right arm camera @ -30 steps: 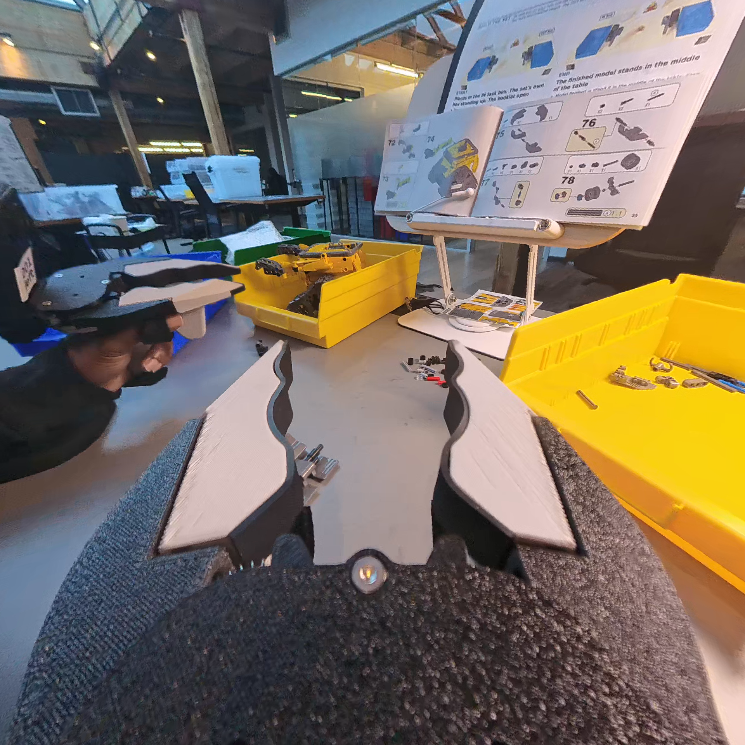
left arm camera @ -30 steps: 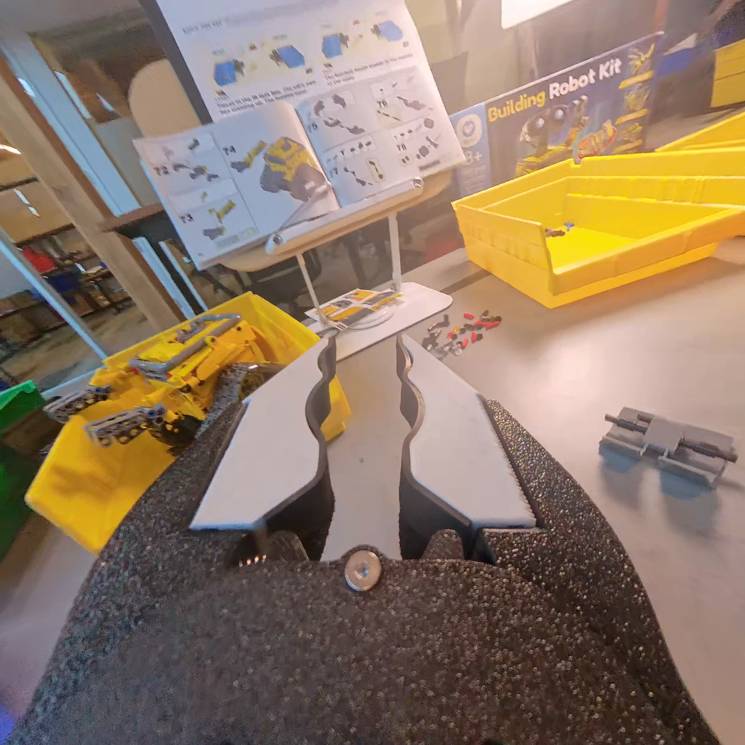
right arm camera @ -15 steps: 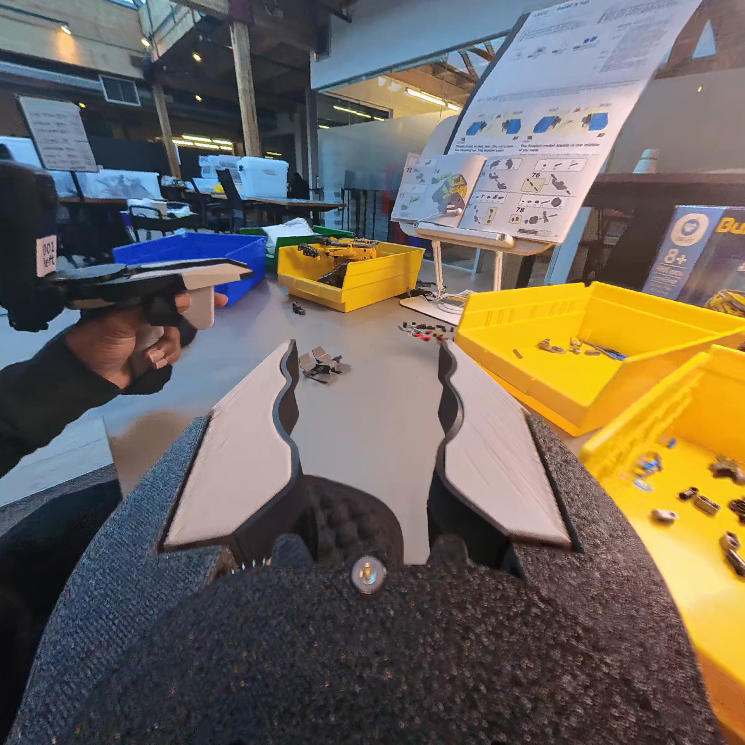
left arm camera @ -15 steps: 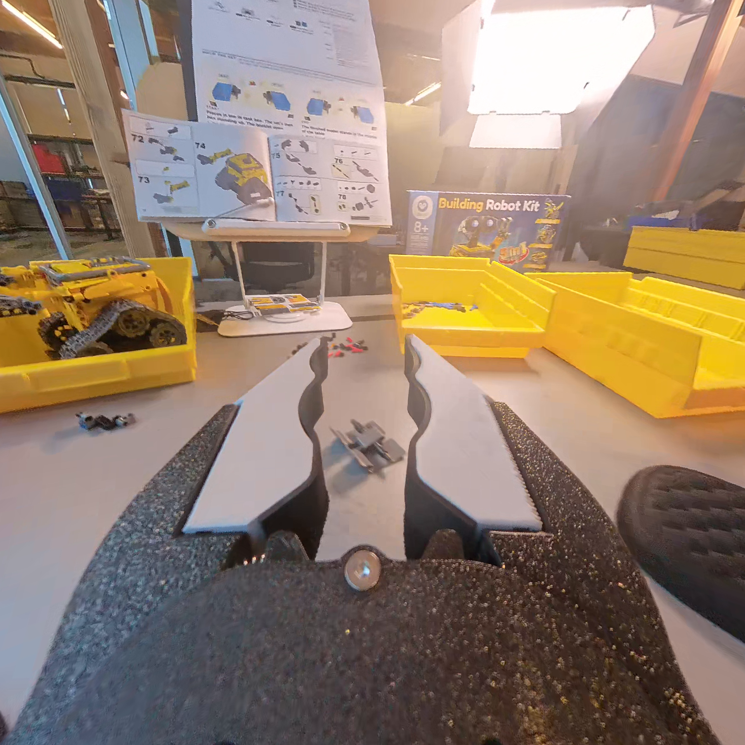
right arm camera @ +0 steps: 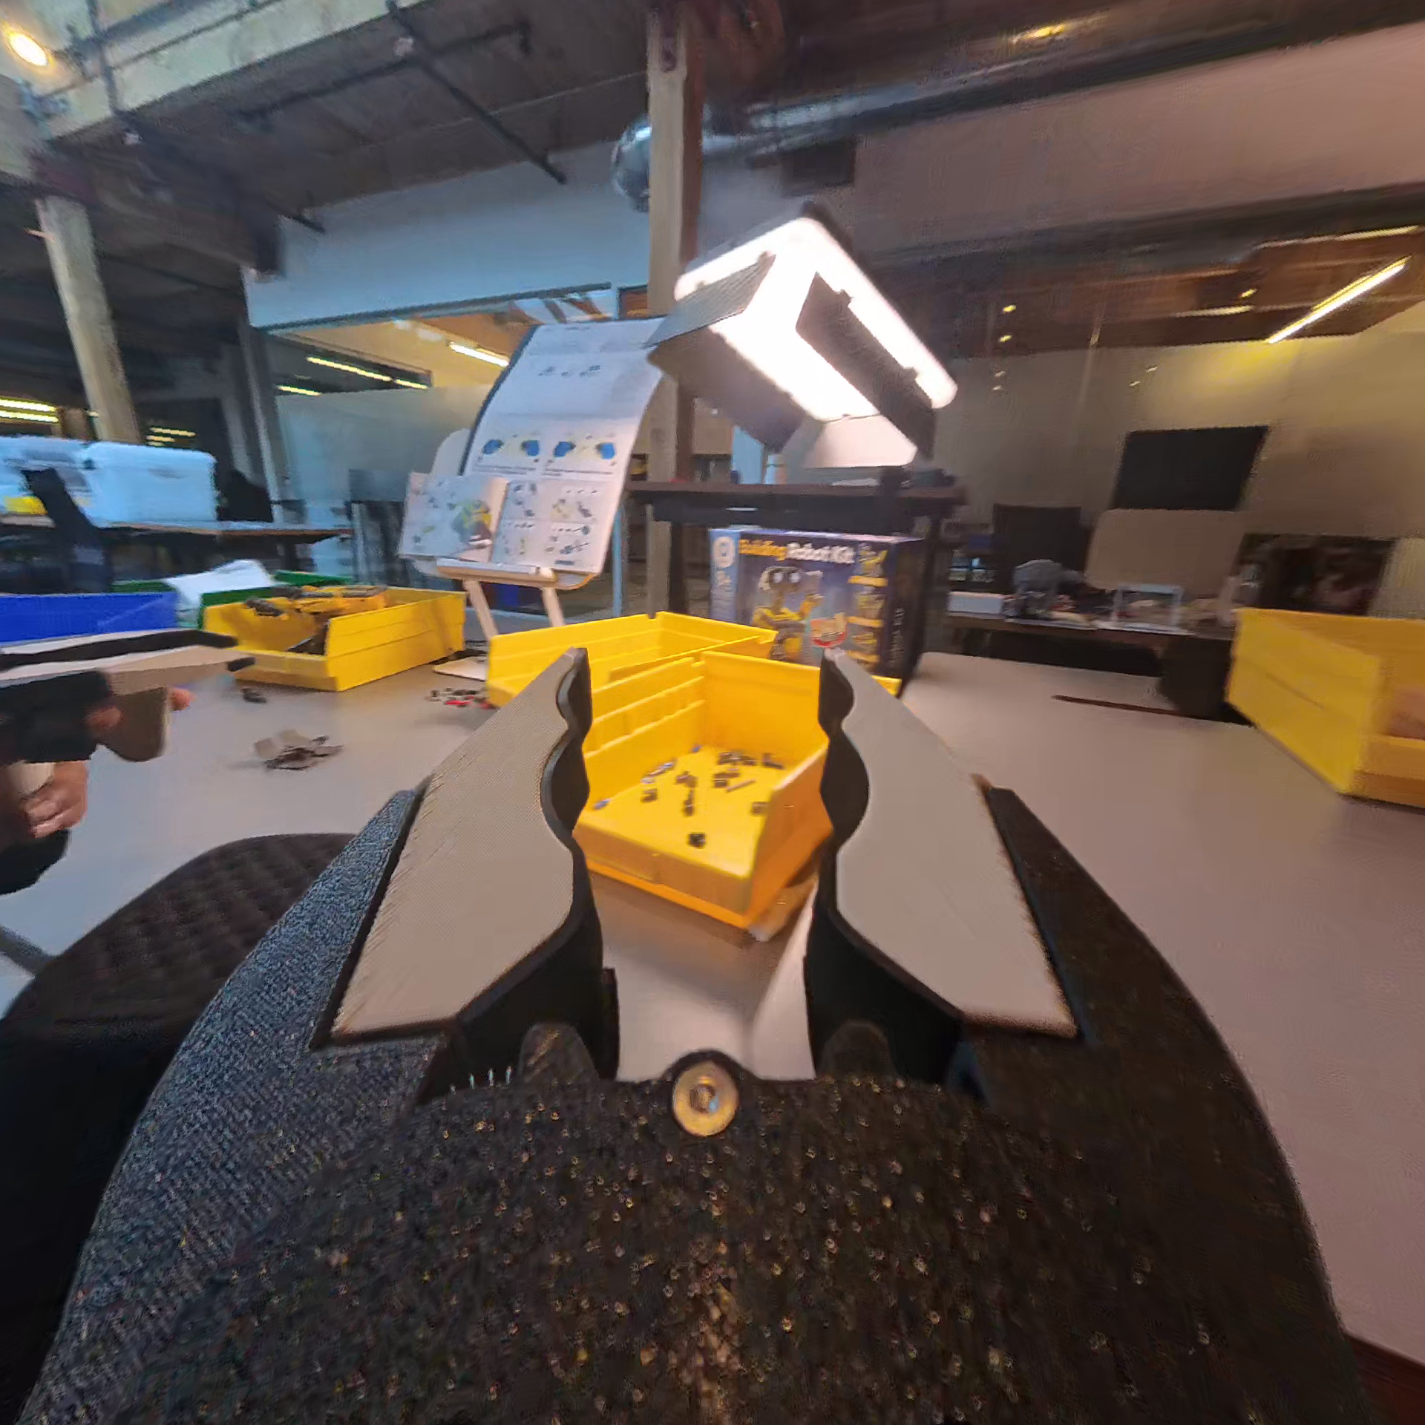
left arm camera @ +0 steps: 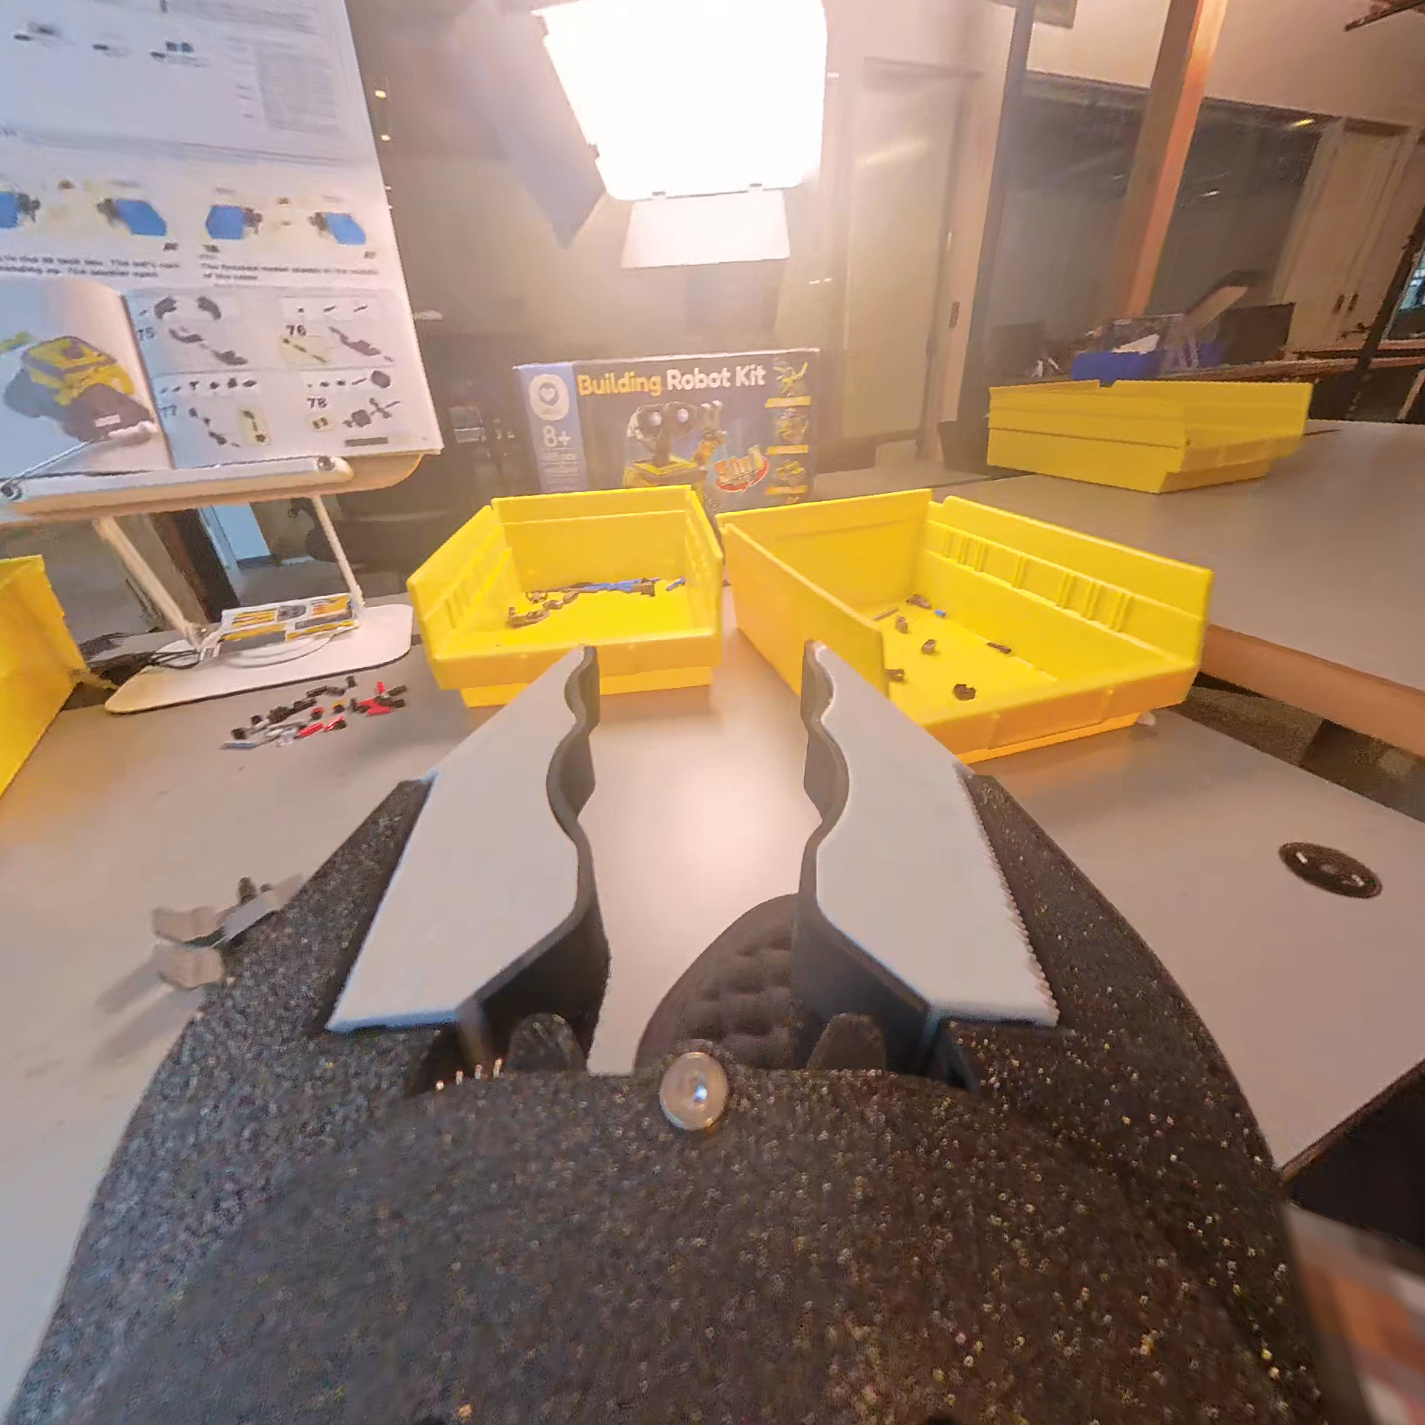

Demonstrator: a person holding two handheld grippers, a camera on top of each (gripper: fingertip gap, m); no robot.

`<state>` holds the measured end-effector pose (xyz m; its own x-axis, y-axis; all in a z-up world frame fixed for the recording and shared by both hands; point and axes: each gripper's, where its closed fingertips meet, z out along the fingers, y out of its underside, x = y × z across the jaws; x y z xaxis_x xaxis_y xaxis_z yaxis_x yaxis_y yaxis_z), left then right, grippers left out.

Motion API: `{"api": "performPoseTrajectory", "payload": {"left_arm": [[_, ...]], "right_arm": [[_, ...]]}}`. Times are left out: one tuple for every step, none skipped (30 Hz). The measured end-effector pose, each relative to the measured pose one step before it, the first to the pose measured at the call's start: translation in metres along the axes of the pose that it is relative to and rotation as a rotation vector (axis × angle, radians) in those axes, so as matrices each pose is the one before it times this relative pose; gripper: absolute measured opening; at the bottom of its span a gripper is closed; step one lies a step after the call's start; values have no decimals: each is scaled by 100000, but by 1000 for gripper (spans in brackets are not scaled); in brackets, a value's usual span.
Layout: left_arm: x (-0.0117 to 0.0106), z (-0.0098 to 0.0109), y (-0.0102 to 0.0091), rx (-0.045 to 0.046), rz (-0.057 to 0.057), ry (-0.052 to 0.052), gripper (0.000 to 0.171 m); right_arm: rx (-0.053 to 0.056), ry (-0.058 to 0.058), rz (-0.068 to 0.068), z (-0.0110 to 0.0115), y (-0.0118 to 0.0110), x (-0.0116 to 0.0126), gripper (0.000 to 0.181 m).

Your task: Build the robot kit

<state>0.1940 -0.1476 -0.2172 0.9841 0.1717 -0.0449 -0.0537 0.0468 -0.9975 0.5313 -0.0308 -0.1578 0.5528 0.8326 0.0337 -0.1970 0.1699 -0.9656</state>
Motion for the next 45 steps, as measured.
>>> {"api": "performPoseTrajectory", "payload": {"left_arm": [[1113, 466, -237, 642, 127, 2, 52], [1157, 541, -185, 473, -274, 369, 51], [1202, 627, -210, 455, -544, 987, 51], [1240, 714, -250, 485, -421, 1431, 50], [1223, 799, -295, 540, 92, 1725, 50], [1208, 884, -307, 478, 683, 1957, 49], [1190, 961, -365, 546, 1085, 2064, 49], [1169, 979, -466, 857, 1161, 2152, 49], [1163, 975, -550, 1121, 829, 2228, 49], [1165, 959, -599, 1197, 262, 2453, 48], [1184, 964, -622, 1138, -236, 2749, 48], [1135, 938, -602, 1104, -239, 2558, 48], [1033, 927, -534, 1087, 381, 2031, 48], [915, 924, -415, 907, 1077, 1470, 47], [869, 959, -247, 424, 1224, 1436, 46], [883, 988, -124, 29, 830, 1715, 46], [841, 997, -45, -80, 386, 1698, 46], [828, 992, -24, -30, 33, 1732, 46], [844, 1002, 15, -87, -227, 1885, 45], [867, 1001, 70, -216, -263, 1985, 45], [890, 970, 75, -213, -20, 1993, 45], [903, 918, 62, -323, 369, 1994, 45], [887, 814, 41, -422, 719, 1894, 45], [840, 694, -21, -186, 894, 1666, 45], [779, 577, -91, 101, 846, 1479, 45], [683, 482, -103, 139, 707, 1173, 45], [580, 414, -53, -68, 571, 791, 45], [491, 354, -6, -326, 407, 434, 45], [410, 315, 29, -459, 258, 232, 45], [370, 293, 59, -565, 172, 230, 44], [366, 277, 122, -771, 178, 387, 44], [388, 292, 164, -1010, 294, 591, 44], [392, 329, 207, -1164, 456, 783, 44], [416, 348, 209, -1190, 579, 848, 44], [437, 380, 179, -1056, 687, 895, 44], [467, 397, 146, -856, 682, 903, 44], [483, 423, 140, -859, 584, 973, 43], [502, 459, 146, -893, 472, 1004, 43], [487, 480, 102, -710, 394, 844, 43], [496, 477, 99, -664, 326, 863, 43], [500, 480, 89, -611, 256, 955, 43], [481, 482, 102, -528, 240, 770, 43], [452, 460, 123, -406, 351, 621, 43], [428, 459, 123, -281, 402, 494, 43], [419, 468, 153, -286, 339, 445, 43]], "right_arm": [[1069, 4681, -2756, -1416, -824, 2310, 56], [315, 4399, -2823, -1288, -682, 2412, 46], [-41, 4513, -2653, -1117, -611, 2581, 29], [519, 4445, -2136, -851, -701, 2725, 11], [863, 3453, -1721, -481, -821, 2742, 0], [227, 3248, -1813, -53, -815, 2890, 0], [-549, 3394, -1956, 332, -764, 3108, 0], [-645, 2663, -1560, 662, -762, 3133, 0], [-1167, 2111, -1153, 868, -717, 3069, 0], [-2073, 2212, -1128, 922, -631, 3006, 8], [-2584, 2201, -1679, 839, -512, 2818, 16], [-3475, 2164, -1551, 578, -268, 2568, 22], [-3445, 2150, -1856, 204, -80, 2299, 26], [-3545, 3144, -2048, -200, 226, 2100, 29], [-3889, 2892, -1718, -546, 589, 1730, 33], [-3969, 2788, -447, -790, 965, 1347, 38], [-4696, 2314, 1401, -925, 1381, 922, 43], [-4739, 426, 2626, -931, 1673, 309, 48], [-5077, -1044, 2546, -877, 1965, -131, 53], [-5674, -2807, 1750, -783, 2196, -588, 57], [-6814, -4189, 1517, -620, 2417, -981, 59], [-8028, -6133, -240, -321, 2547, -1392, 65], [-8685, -5082, -563, 30, 2298, -1372, 71], [-7384, -4217, -4346, 223, 1658, -1326, 76], [-7222, -920, -6142, 137, 1335, -638, 80], [-5050, 1239, -4597, -38, 942, 80, 82], [-1250, -163, -687, -164, 454, 222, 81], [191, -2512, 1742, -315, 292, 58, 80], [363, -1455, 1019, -443, 333, 260, 80], [7, 166, -897, -555, 511, 541, 79], [-494, -375, -1295, -594, 685, 561, 80], [-633, -1642, -758, -601, 766, 496, 80], [-392, -1284, -330, -634, 776, 667, 81], [-81, -2271, -594, -718, 707, 616, 80], [1117, -3902, -463, -789, 507, 343, 80], [1614, -3309, -574, -870, 407, 452, 79], [1300, -3020, -1553, -910, 425, 490, 78], [1572, -1533, -993, -873, 348, 754, 78], [944, 10, 416, -846, 420, 1143, 76], [325, 978, 1783, -835, 463, 1428, 72], [-572, 2647, 2807, -733, 502, 1674, 68], [-3213, 2691, 1356, -530, 719, 1541, 64], [-4334, 1417, -1300, -290, 859, 1078, 62], [-5558, 1127, -2207, -35, 1060, 892, 59], [-7186, 226, -1868, 266, 1319, 697, 57]]}}
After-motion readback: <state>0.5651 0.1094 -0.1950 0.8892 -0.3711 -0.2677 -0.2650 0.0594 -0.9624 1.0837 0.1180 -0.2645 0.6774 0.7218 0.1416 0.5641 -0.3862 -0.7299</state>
